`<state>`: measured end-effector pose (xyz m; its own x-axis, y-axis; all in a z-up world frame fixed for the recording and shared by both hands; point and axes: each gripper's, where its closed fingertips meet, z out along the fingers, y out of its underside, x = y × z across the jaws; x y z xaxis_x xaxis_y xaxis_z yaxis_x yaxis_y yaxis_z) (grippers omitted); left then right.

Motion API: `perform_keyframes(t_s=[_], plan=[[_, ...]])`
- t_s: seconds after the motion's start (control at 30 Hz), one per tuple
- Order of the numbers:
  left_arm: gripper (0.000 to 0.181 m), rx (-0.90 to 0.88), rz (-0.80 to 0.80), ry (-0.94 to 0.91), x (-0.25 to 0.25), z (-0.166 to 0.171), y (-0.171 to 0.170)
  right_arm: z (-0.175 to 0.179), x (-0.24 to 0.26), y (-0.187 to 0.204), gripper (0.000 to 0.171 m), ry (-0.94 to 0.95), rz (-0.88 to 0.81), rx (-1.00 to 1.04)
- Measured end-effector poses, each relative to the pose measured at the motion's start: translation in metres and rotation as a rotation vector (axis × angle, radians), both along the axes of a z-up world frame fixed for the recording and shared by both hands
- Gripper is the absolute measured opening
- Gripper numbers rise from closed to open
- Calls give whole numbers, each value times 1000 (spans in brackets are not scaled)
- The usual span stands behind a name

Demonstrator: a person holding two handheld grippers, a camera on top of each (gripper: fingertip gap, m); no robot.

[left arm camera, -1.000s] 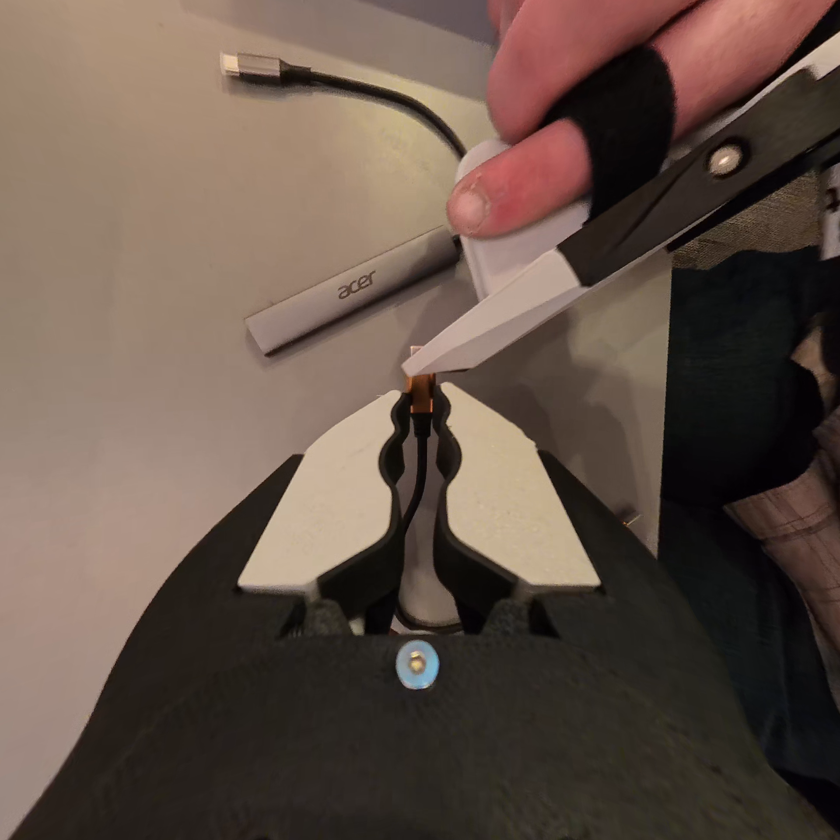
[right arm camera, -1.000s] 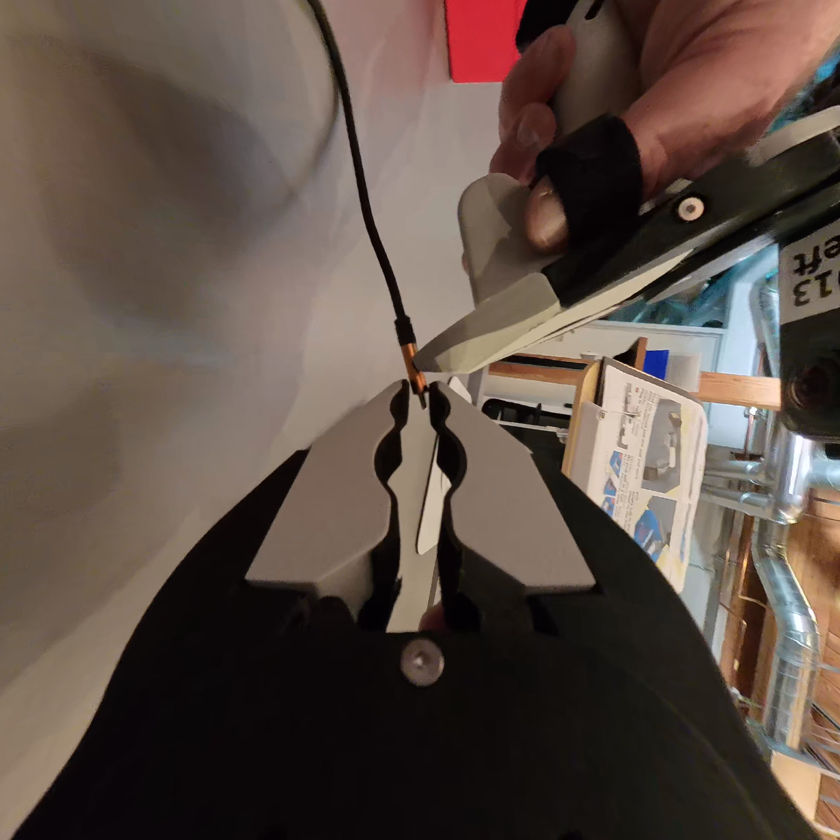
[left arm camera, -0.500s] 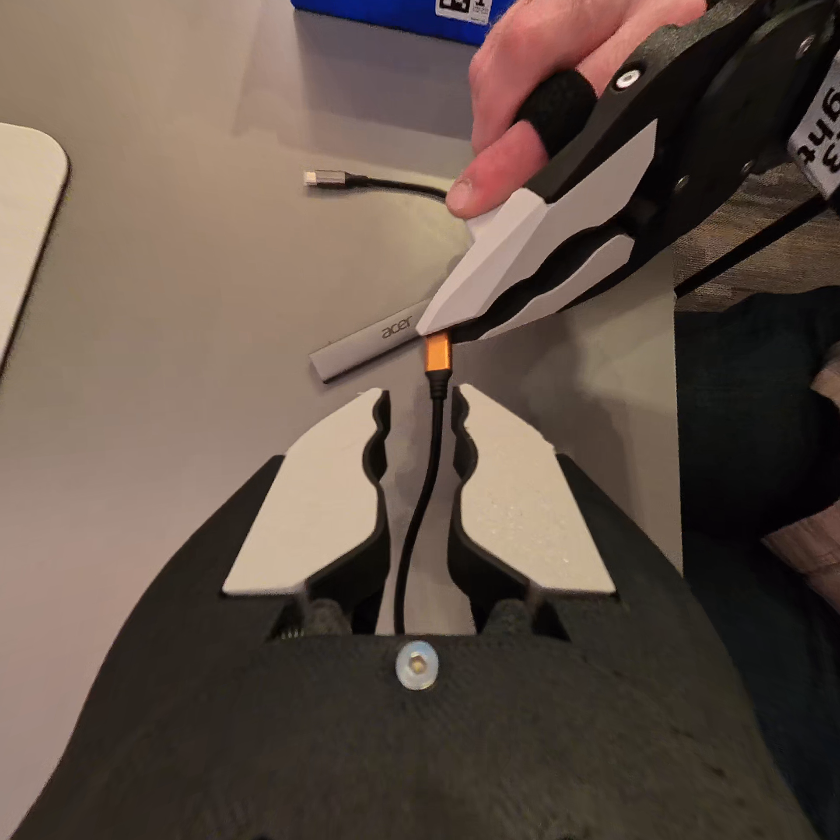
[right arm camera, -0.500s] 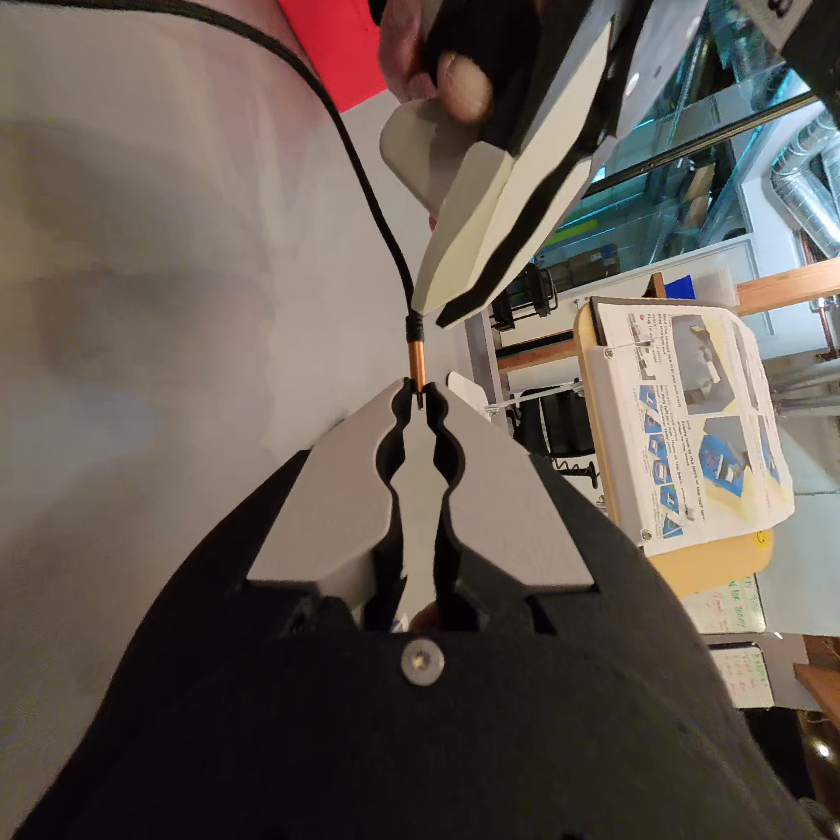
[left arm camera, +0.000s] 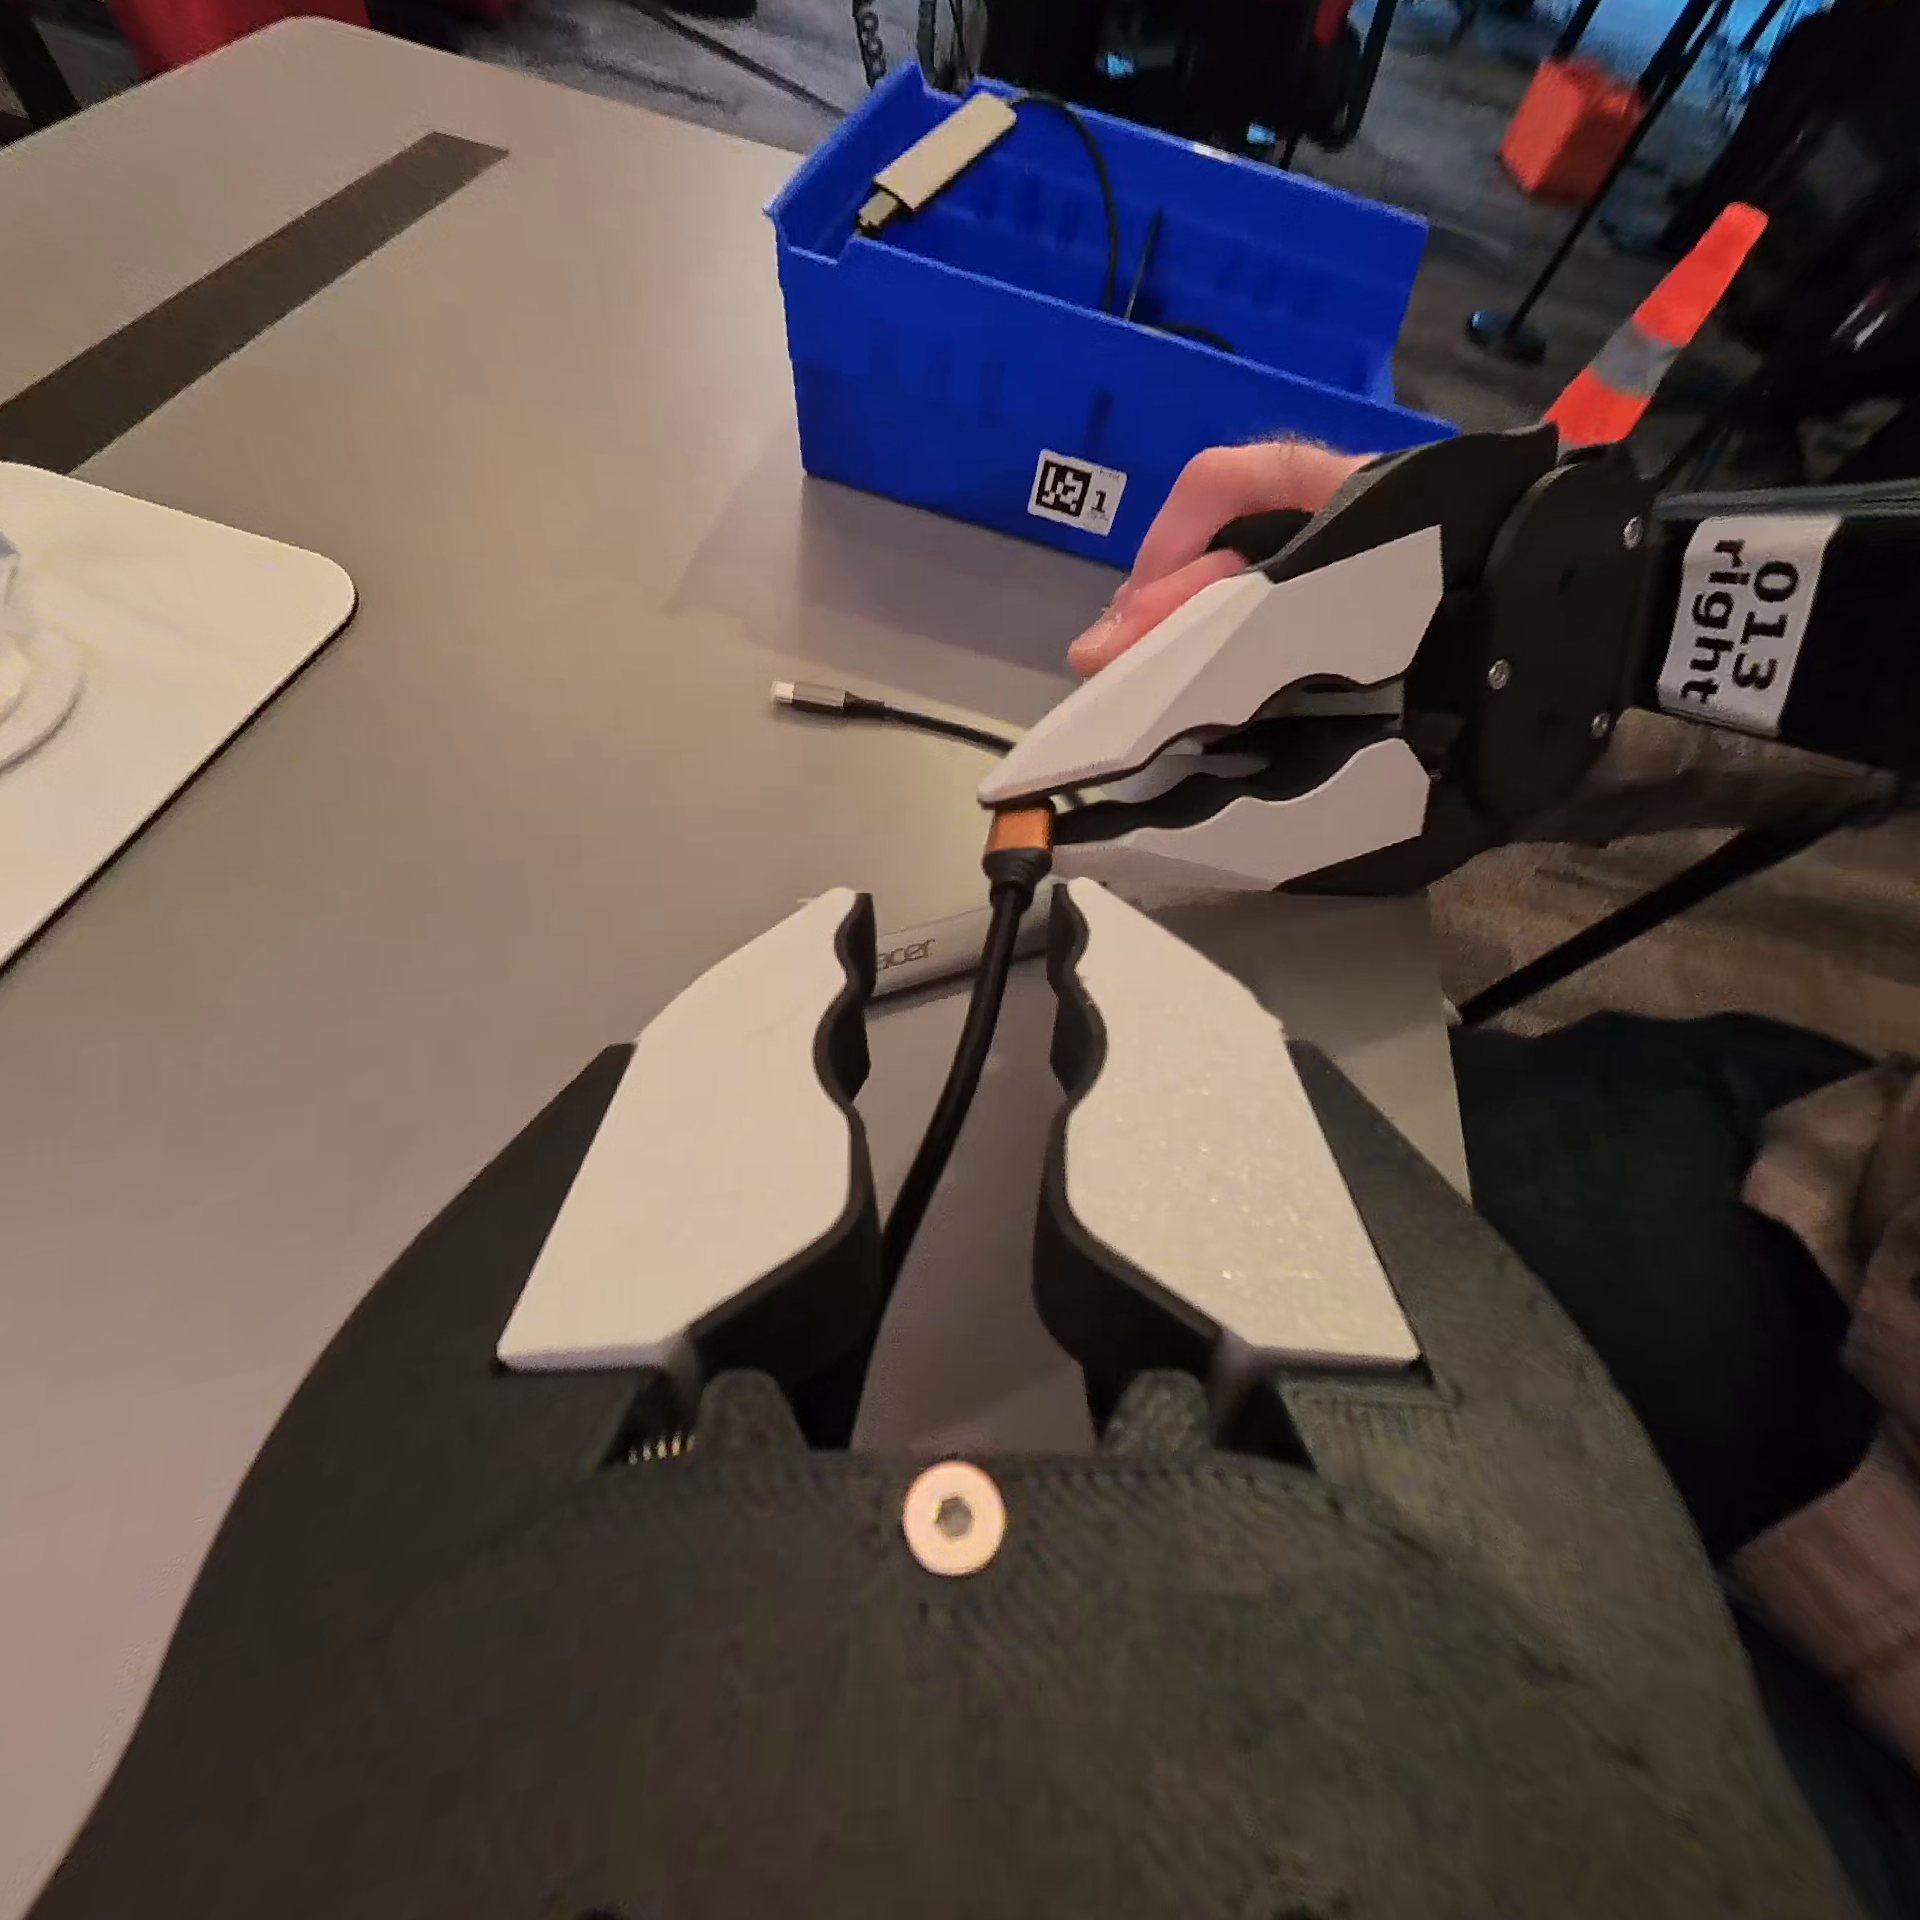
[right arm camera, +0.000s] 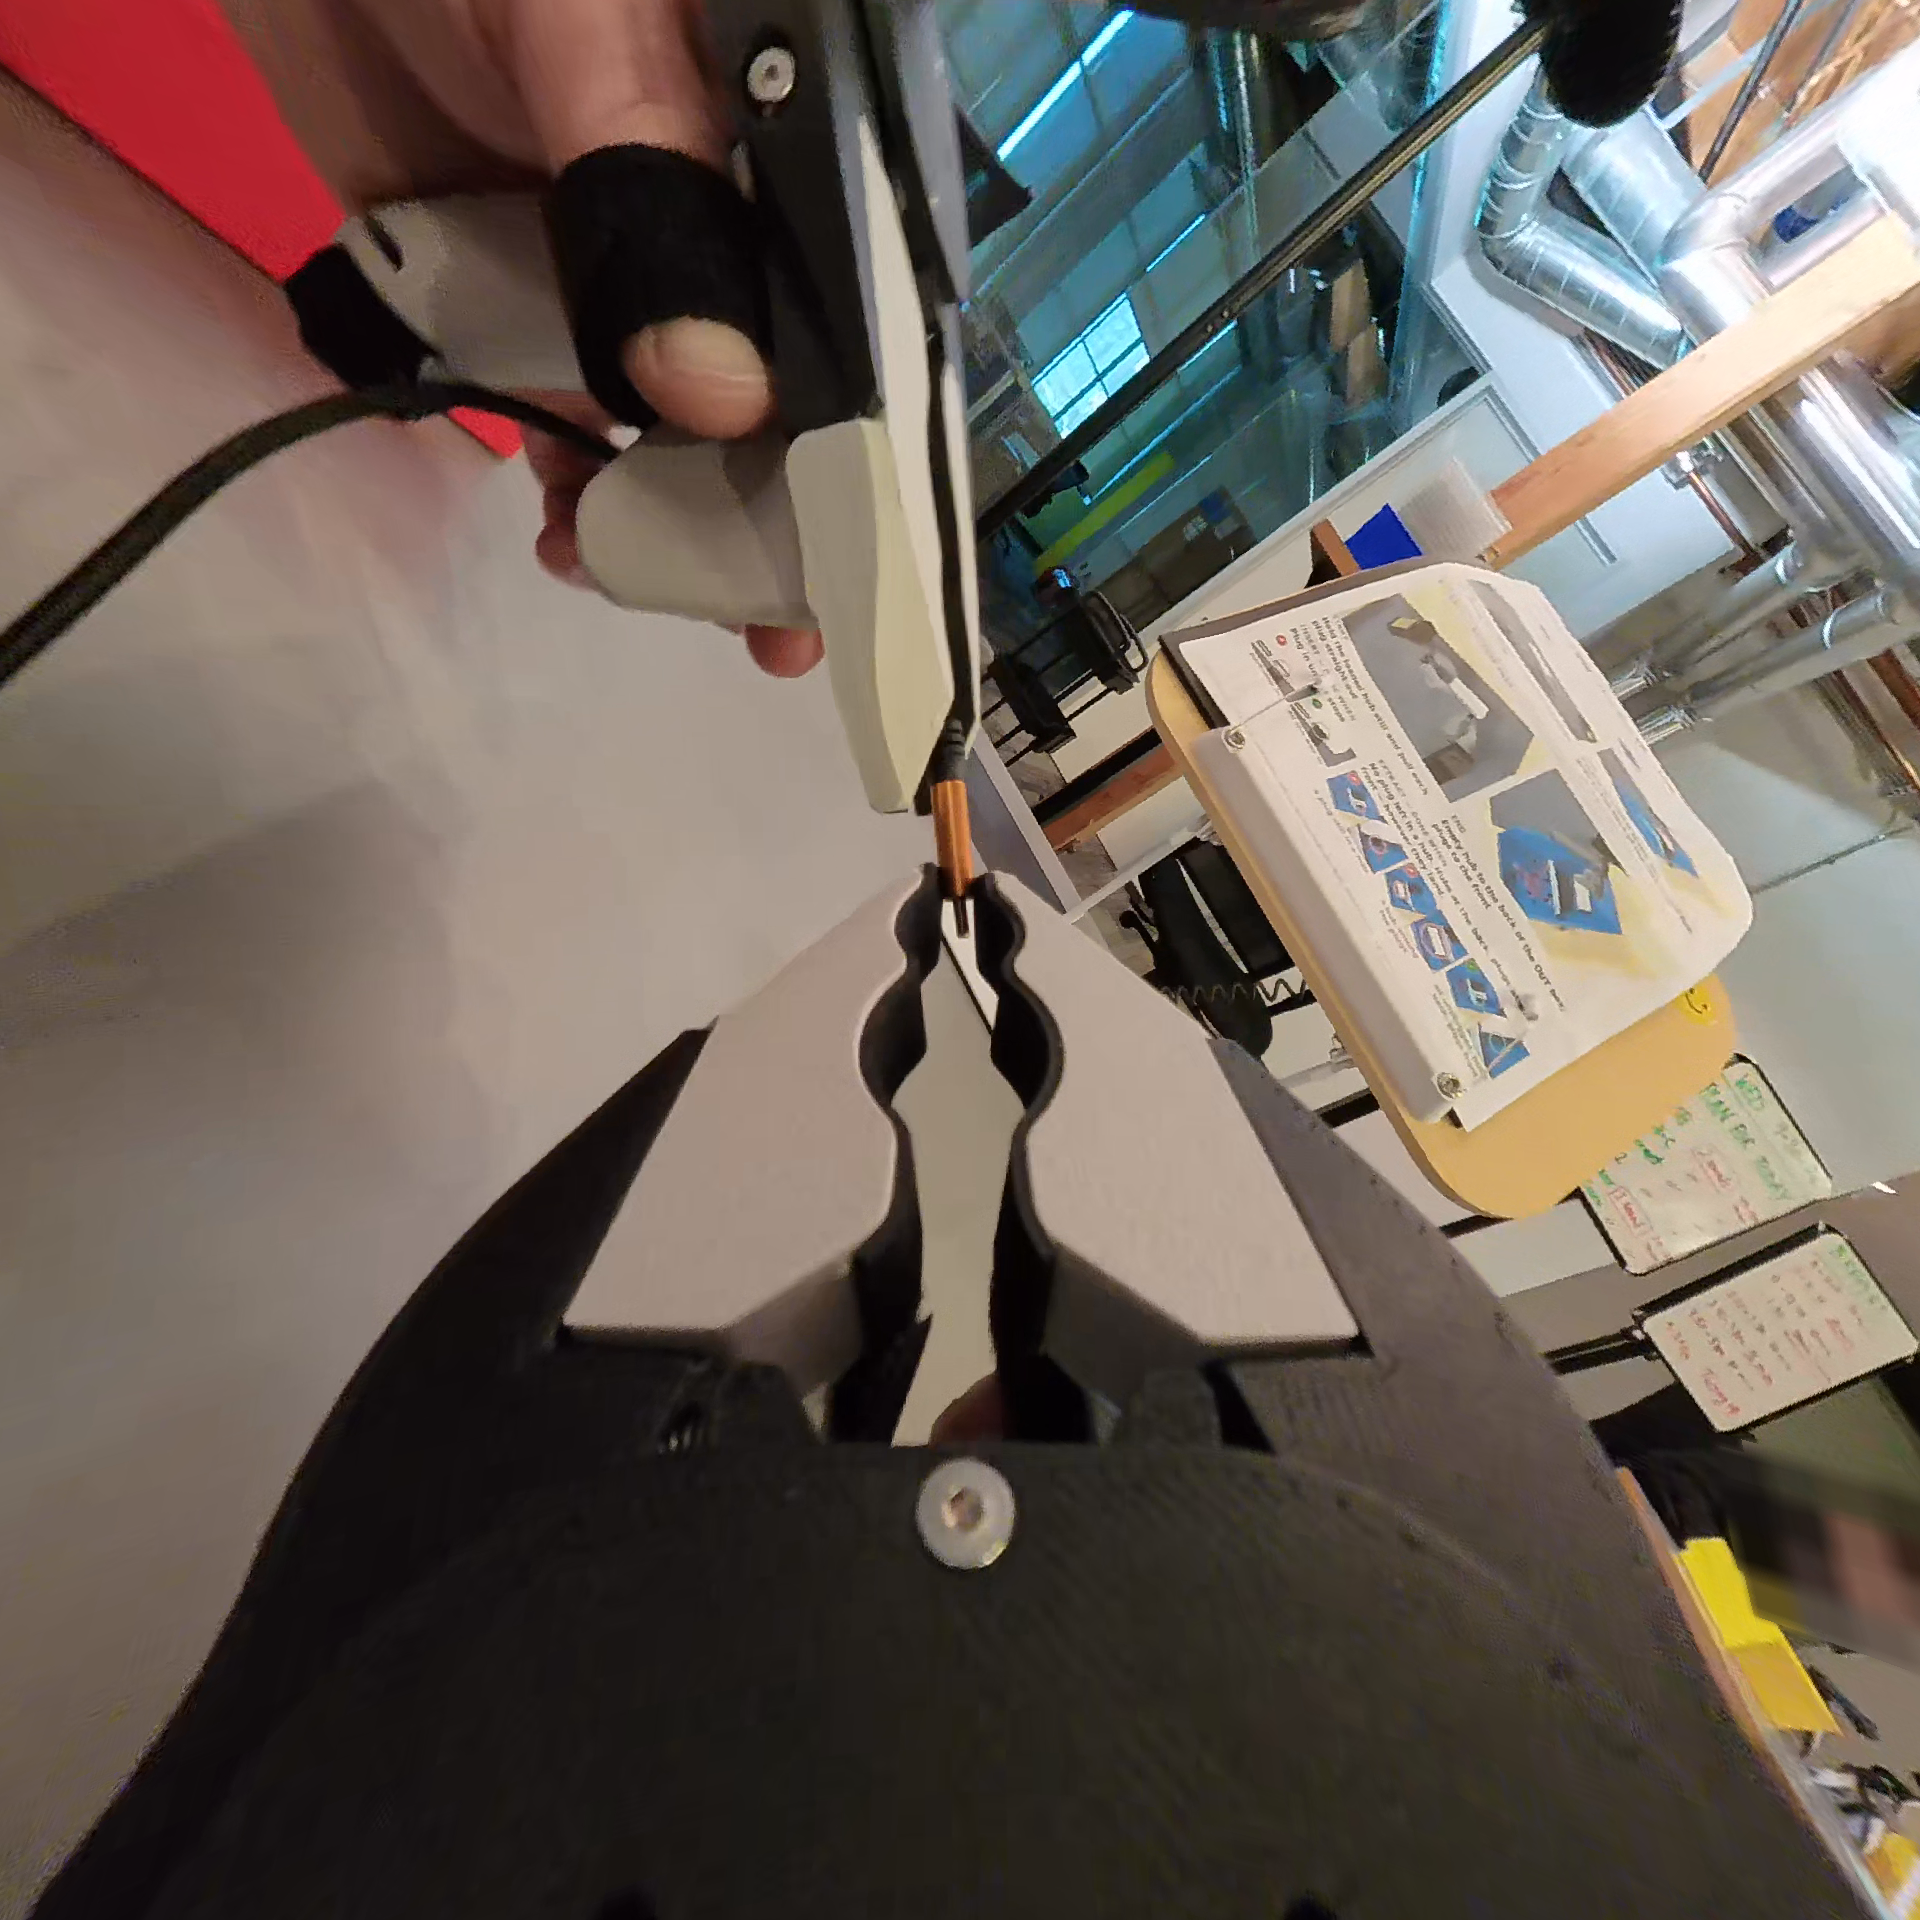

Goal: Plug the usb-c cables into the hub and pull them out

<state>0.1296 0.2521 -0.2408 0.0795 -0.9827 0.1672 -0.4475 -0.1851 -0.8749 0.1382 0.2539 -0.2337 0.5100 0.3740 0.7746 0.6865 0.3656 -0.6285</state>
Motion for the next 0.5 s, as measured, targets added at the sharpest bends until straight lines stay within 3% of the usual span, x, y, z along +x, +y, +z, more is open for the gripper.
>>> perform_keyframes(t_s=[0.5], plan=[[12,-85,86,-253,11,11,-13,6,1,-1,3,-10,-17,32]])
